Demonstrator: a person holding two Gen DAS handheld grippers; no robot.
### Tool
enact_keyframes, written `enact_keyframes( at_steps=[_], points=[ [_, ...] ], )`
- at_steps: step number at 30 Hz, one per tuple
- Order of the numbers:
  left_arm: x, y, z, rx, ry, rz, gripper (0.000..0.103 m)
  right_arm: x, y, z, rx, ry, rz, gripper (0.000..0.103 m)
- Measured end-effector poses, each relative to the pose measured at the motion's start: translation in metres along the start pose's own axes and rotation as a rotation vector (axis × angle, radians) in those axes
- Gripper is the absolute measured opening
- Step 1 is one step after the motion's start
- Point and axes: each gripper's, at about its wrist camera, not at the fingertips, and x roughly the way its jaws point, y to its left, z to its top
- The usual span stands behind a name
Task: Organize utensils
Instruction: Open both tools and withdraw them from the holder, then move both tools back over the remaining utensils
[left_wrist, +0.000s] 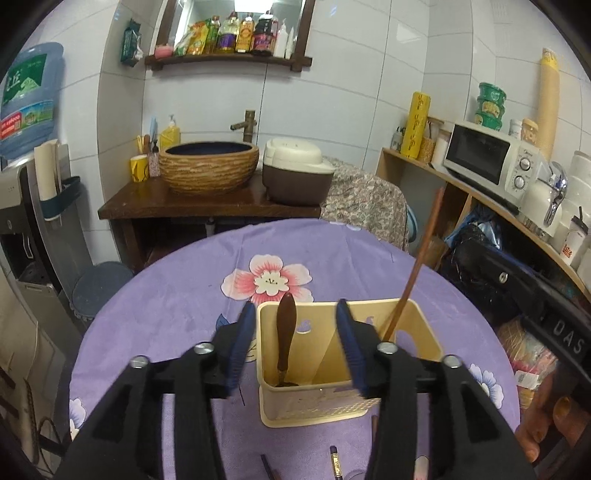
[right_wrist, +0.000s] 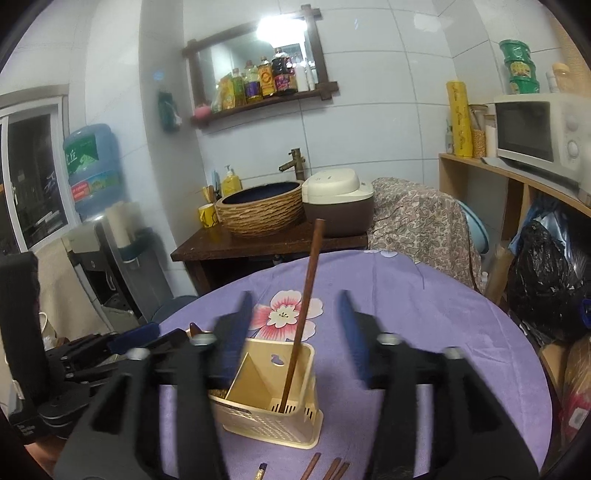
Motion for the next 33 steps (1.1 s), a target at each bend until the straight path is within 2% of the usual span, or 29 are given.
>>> enact_keyframes(
  at_steps=[2,3,4,7,8,9,13,18,21,23,25,29,33],
  points=[
    [-0.012,-0.001,-0.004,0.006,-0.031,-0.001,0.065,-0.009,0.001,-0.004,-0.009,-0.019,-0.001,0.065],
    [-0.018,-0.002,-0.007,0.013,-0.043,-0.001,0.068,-0.014,0.002,-0.007,-0.020,-0.022,0.003,0.070],
    [-0.027,-0.001,-0.011,0.023,-0.059,-0.002,0.076,-0.020,0.002,-0.011,-0.029,-0.025,-0.001,0.079],
    [-0.051,0.003,-0.027,0.017,-0.110,-0.006,0.096,-0.041,0.002,-0.026,-0.046,-0.046,-0.016,0.091],
    [-0.057,0.005,-0.033,0.015,-0.121,-0.006,0.098,-0.048,0.001,-0.032,-0.047,-0.047,-0.022,0.094],
    [-0.065,0.008,-0.042,0.009,-0.131,-0.001,0.098,-0.055,0.001,-0.037,-0.048,-0.048,-0.031,0.097],
    [-0.077,0.016,-0.073,-0.016,-0.105,0.039,0.098,-0.075,0.000,-0.065,-0.067,-0.023,-0.057,0.097],
    [-0.081,0.029,-0.117,-0.017,-0.054,0.127,0.098,-0.083,-0.004,-0.114,-0.081,0.092,-0.129,0.097],
    [-0.078,0.041,-0.139,-0.024,0.034,0.215,0.098,-0.080,-0.006,-0.143,-0.114,0.184,-0.228,0.097],
    [-0.080,0.051,-0.150,-0.047,0.069,0.230,0.098,-0.079,-0.011,-0.160,-0.114,0.247,-0.265,0.097],
    [-0.082,0.060,-0.162,-0.078,0.102,0.245,0.098,-0.078,-0.014,-0.174,-0.101,0.302,-0.260,0.097],
    [-0.084,0.064,-0.178,-0.078,0.139,0.252,0.098,-0.075,-0.017,-0.198,-0.074,0.405,-0.238,0.097],
    [-0.084,0.056,-0.186,-0.070,0.164,0.221,0.097,-0.072,-0.006,-0.213,-0.066,0.467,-0.223,0.097]
  ],
)
